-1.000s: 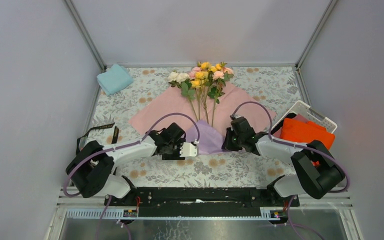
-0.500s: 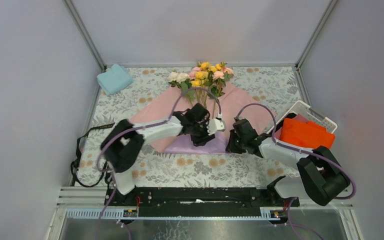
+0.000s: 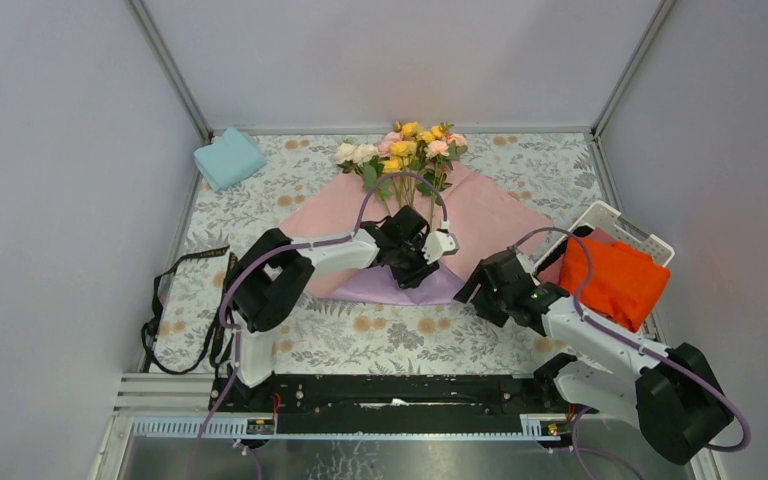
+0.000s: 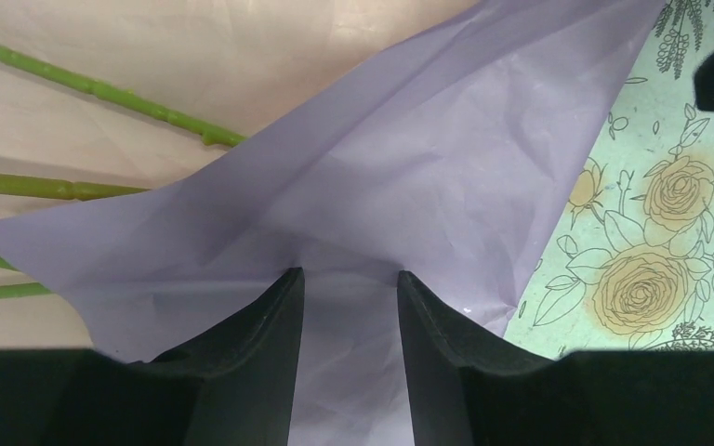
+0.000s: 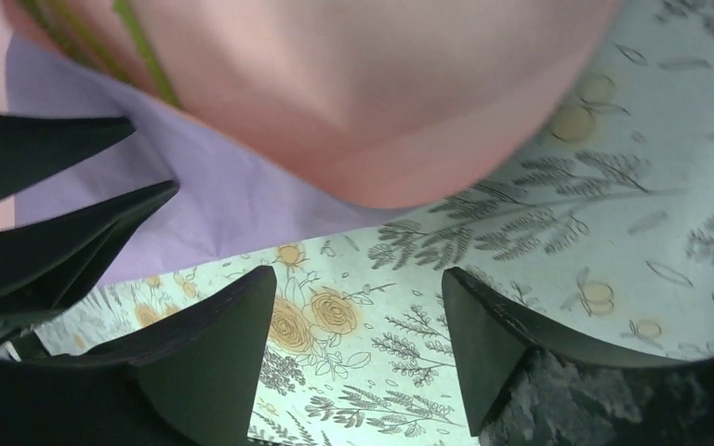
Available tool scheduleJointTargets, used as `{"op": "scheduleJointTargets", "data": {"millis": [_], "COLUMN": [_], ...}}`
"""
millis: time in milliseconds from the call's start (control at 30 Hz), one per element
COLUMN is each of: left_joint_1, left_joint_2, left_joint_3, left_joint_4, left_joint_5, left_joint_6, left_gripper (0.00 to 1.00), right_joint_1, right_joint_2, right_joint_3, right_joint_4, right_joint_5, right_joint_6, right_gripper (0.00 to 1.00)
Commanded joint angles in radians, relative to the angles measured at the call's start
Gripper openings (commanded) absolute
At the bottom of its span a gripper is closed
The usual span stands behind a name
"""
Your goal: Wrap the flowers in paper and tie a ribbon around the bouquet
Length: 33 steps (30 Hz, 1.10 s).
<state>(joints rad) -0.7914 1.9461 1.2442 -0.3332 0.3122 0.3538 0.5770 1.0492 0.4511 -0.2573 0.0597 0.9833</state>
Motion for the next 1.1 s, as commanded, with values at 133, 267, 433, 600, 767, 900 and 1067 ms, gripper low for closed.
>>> {"op": "scheduleJointTargets", "data": {"millis": [133,267,433,600,767,900,1067], "left_joint_1": [-0.008,-0.007,-0.008,-0.007,-0.012,-0.014,-0.014], "left_joint_2": [0.020,0.014,-0.003,-0.051,-0.029,0.088,0.134], "left_joint_3": [-0.030,-0.042,-0.035,0.096,0.098,0.156,0.175], "left_joint_4": [-0.016,-0.012,-0.022,-0.114,-0.056,-0.059,-0.049], "left_joint_5": [0.012,0.008,-0.028,0.029,0.075,0.031,0.007], "left_joint_6": [-0.023,-0.019,-0.042,-0.134,-0.144,-0.139,-0.144], "left_gripper": [0.47,0.47,0.47,0.50,0.53,0.52,0.52], "right_joint_1": [-0.018,-0.031,-0.031,-0.031,-0.031,-0.030,0.012], "right_joint_2": [0.150,0.252,0.263,0.238,0.198,0.138,0.106], "right_joint_3": [-0.027,-0.028,-0.040,-0.027,-0.006,-0.016,-0.039], "right_joint_4": [0.028,0.114,0.126,0.136,0.100,0.062,0.065], "right_joint_5": [0.120,0.134,0.154,0.177,0.175,0.168,0.134], "right_joint_6": [0.320,0.313,0.289,0.222,0.185,0.213,0.298], "right_gripper": [0.77,0.67,0.29,0.01,0.10,0.29,0.50]}}
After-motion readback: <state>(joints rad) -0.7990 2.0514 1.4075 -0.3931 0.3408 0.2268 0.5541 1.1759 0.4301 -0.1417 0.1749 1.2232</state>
